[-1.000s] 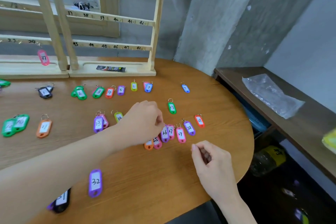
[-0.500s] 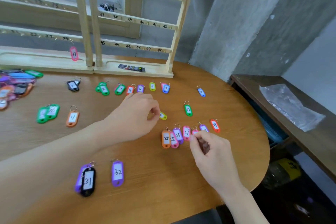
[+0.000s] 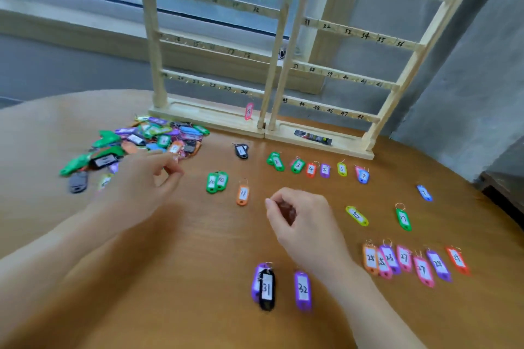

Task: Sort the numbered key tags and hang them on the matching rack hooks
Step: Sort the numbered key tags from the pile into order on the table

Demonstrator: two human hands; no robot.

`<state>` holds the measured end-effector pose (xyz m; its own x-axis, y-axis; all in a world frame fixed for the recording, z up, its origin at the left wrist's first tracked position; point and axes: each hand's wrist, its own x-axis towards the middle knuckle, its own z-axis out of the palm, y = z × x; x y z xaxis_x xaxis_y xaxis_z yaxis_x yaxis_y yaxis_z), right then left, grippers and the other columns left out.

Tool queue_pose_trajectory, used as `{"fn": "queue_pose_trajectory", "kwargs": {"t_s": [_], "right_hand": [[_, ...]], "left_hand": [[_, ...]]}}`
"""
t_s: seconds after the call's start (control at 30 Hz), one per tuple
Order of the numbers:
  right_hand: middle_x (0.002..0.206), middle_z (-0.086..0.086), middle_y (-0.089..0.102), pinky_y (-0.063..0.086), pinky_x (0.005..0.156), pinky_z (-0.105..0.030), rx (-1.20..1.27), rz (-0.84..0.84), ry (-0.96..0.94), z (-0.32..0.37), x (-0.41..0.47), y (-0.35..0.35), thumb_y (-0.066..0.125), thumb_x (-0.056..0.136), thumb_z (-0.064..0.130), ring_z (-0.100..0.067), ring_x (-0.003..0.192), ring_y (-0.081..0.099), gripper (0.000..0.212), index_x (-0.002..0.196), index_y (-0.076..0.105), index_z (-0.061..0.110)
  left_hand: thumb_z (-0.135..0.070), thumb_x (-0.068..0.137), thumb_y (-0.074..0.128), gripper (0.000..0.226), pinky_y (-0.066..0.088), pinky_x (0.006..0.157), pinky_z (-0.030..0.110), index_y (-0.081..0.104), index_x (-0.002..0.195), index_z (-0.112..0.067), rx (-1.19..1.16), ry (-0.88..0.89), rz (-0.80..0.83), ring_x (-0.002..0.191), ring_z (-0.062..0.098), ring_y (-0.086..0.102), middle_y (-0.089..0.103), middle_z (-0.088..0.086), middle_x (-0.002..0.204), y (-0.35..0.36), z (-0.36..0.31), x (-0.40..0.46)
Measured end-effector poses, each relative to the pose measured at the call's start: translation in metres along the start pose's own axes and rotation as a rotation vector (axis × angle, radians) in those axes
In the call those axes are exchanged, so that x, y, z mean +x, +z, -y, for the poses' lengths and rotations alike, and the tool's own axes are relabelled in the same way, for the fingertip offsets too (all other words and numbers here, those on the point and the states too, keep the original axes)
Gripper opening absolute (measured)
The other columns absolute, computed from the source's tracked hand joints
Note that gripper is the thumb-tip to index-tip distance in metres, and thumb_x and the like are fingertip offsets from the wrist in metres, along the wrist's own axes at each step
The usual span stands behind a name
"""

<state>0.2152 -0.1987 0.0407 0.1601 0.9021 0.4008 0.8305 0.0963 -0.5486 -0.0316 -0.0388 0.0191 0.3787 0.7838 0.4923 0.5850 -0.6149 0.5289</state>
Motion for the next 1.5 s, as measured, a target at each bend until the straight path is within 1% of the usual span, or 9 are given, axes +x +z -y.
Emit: {"fn": "queue_pose_trajectory", "kwargs": {"t_s": [0.1,0.3,0.6,0.67,0.77,0.87,1.07,1.3,1.5], "right_hand": [[0.057,0.01,0.051,0.042,0.056,-0.035,0.024,0.052,-0.027,0.014,0.022,0.019,0.059,0.096,0.034,-0.012,0.058,0.049,0.027,0.073,0.061,0.02],[0.061,0.009,0.055,0.046,0.059,-0.038,-0.013,0.168,-0.076,0.031,0.068,0.058,0.058,0.096,0.036,-0.014,0.061,0.053,0.027,0.075,0.061,0.019],[0.068,0.009,0.06,0.042,0.059,-0.028,-0.092,0.286,-0.12,0.042,0.139,0.099,0.058,0.096,0.03,-0.009,0.066,0.054,0.017,0.083,0.065,0.022],[0.075,0.009,0.06,0.042,0.064,-0.03,-0.114,0.317,-0.168,0.043,0.155,0.109,0.059,0.096,0.025,-0.01,0.073,0.054,0.009,0.096,0.068,0.02],[0.105,0.002,0.06,0.037,0.074,-0.031,-0.24,0.422,-0.216,0.05,0.178,0.12,0.054,0.1,0.024,-0.017,0.097,0.056,0.031,0.131,0.062,0.026],[0.126,-0.002,0.053,0.045,0.083,-0.037,-0.418,0.539,-0.289,0.059,0.199,0.126,0.049,0.105,0.028,-0.025,0.114,0.058,0.04,0.145,0.051,0.035],[0.105,0.006,0.044,0.041,0.078,-0.033,-0.471,0.627,-0.373,0.063,0.22,0.136,0.058,0.101,0.032,-0.023,0.108,0.06,0.025,0.124,0.068,0.029],[0.108,0.006,0.05,0.044,0.088,-0.033,-0.383,0.666,-0.323,0.051,0.221,0.14,0.059,0.1,0.027,-0.017,0.106,0.054,0.025,0.123,0.069,0.025],[0.104,0.007,0.052,0.039,0.084,-0.027,-0.355,0.676,-0.297,0.044,0.222,0.135,0.061,0.098,0.018,-0.01,0.092,0.05,0.023,0.115,0.075,0.026]], "left_hand": [[-0.001,0.082,0.075,0.023,0.038,0.071,0.032,0.069,0.075,-0.022,-0.009,-0.108,-0.065,0.073,0.009,0.05,0.066,-0.009,0.074,-0.013,0.028,0.007],[-0.009,0.088,0.065,0.014,0.043,0.075,0.037,0.072,0.086,-0.02,0.001,-0.282,-0.147,0.08,0.02,0.057,0.066,-0.009,0.079,-0.015,0.051,0.042],[-0.026,0.089,0.071,0.015,0.031,0.093,0.043,0.072,0.104,-0.023,0.298,-0.189,-0.045,0.113,0.029,0.055,0.067,-0.001,0.104,0.013,0.067,0.044],[-0.026,0.085,0.075,0.018,0.031,0.091,0.045,0.072,0.102,-0.022,0.344,-0.171,-0.062,0.107,0.03,0.057,0.067,0.0,0.103,0.009,0.075,0.043],[-0.032,0.081,0.079,0.02,0.028,0.087,0.041,0.072,0.098,-0.025,0.372,-0.184,-0.086,0.103,0.028,0.058,0.067,-0.003,0.099,0.003,0.087,0.042],[-0.042,0.083,0.075,0.02,0.027,0.086,0.04,0.071,0.097,-0.027,0.409,-0.196,-0.073,0.101,0.024,0.056,0.066,-0.005,0.098,0.003,0.091,0.044],[-0.041,0.09,0.035,0.043,0.03,0.088,0.044,0.074,0.09,-0.025,0.432,-0.165,-0.044,0.096,0.025,0.057,0.066,-0.005,0.093,0.01,0.09,0.045],[-0.063,0.076,0.047,0.042,0.027,0.086,0.04,0.072,0.083,-0.03,0.435,-0.124,-0.02,0.088,0.021,0.057,0.063,-0.01,0.084,0.004,0.087,0.04],[-0.044,0.085,0.071,0.014,0.025,0.088,0.04,0.072,0.083,-0.03,0.456,-0.103,-0.042,0.09,0.022,0.057,0.065,-0.009,0.085,0.004,0.088,0.04]]}}
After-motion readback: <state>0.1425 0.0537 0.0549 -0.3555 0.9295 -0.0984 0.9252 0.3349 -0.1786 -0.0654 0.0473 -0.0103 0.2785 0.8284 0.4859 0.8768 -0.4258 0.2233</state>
